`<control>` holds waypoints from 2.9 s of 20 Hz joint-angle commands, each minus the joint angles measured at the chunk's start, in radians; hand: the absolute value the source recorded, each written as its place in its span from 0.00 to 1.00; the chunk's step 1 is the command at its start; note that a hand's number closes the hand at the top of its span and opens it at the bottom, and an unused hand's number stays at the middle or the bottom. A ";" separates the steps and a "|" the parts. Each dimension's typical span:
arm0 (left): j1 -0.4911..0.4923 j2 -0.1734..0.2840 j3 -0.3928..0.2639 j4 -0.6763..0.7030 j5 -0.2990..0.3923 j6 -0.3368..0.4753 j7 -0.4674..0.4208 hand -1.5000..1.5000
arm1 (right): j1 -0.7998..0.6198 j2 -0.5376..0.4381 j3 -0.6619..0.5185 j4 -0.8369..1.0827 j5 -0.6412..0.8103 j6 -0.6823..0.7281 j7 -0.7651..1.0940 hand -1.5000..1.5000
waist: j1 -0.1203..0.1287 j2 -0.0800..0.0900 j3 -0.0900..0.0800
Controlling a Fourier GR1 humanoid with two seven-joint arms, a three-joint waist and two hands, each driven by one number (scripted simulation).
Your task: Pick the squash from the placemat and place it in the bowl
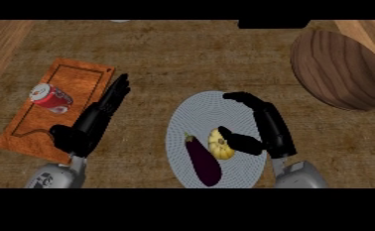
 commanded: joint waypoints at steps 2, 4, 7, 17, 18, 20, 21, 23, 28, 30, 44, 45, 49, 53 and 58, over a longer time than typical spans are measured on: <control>-0.029 -0.030 -0.048 -0.046 -0.032 0.005 0.055 0.50 | -0.071 -0.029 0.120 0.010 0.228 0.034 0.134 0.00 | 0.011 0.003 0.002; -0.015 -0.055 -0.063 -0.017 -0.059 0.029 0.027 0.50 | -0.148 -0.058 0.139 -0.008 0.275 0.147 0.263 0.00 | 0.011 0.003 0.000; -0.013 -0.033 -0.031 -0.027 -0.016 -0.005 0.039 0.50 | -0.224 -0.080 0.185 -0.020 0.329 0.322 0.420 0.00 | 0.015 -0.001 -0.001; -0.044 -0.062 -0.048 -0.020 -0.046 0.015 0.054 0.50 | -0.389 0.107 0.189 0.077 0.119 0.983 0.903 0.00 | 0.009 0.001 -0.001; -0.028 -0.050 -0.035 -0.005 -0.033 -0.008 0.026 0.50 | -0.415 0.164 0.173 0.099 0.105 1.005 0.969 0.00 | 0.014 0.003 -0.001; 0.005 -0.045 -0.050 -0.020 -0.063 0.009 0.020 0.50 | -0.447 0.190 0.126 0.122 0.058 1.069 1.031 0.00 | 0.015 0.000 -0.001; -0.028 -0.040 -0.035 -0.017 -0.043 -0.016 0.022 0.50 | -0.468 0.191 0.135 0.176 0.034 1.039 1.043 0.00 | 0.022 0.005 0.000; -0.063 -0.088 -0.059 -0.005 -0.069 0.027 0.067 0.50 | -0.468 0.193 0.166 0.184 -0.001 1.016 1.088 0.00 | 0.016 0.004 0.001; -0.047 -0.053 -0.011 0.001 -0.037 -0.014 0.050 0.50 | -0.479 0.194 0.182 0.169 -0.044 1.016 1.173 0.00 | 0.006 0.001 0.001; -0.042 -0.047 -0.005 0.002 -0.037 -0.029 0.034 0.50 | -0.494 0.194 0.213 0.237 -0.049 0.961 1.154 0.00 | 0.018 0.004 0.001; -0.062 -0.091 0.022 0.044 -0.076 -0.036 0.036 0.50 | -0.353 0.188 0.332 0.056 0.165 0.922 1.087 0.00 | 0.001 0.005 0.002; -0.032 -0.092 0.004 -0.038 -0.076 -0.023 0.073 0.50 | -0.370 0.195 0.347 0.037 0.151 0.931 1.135 0.00 | 0.008 0.003 0.002; 0.032 -0.103 -0.028 -0.077 -0.110 -0.011 0.070 0.50 | -0.324 0.162 0.351 0.084 0.276 0.898 1.041 0.00 | 0.011 0.004 0.003; -0.011 -0.104 0.018 -0.094 -0.086 -0.030 0.125 0.50 | -0.312 0.163 0.291 0.054 0.305 0.974 1.029 0.00 | 0.009 0.005 0.003; 0.005 -0.098 0.040 -0.081 -0.103 -0.057 0.084 0.50 | -0.229 0.131 0.293 0.095 0.400 0.914 0.945 0.00 | 0.010 0.005 0.003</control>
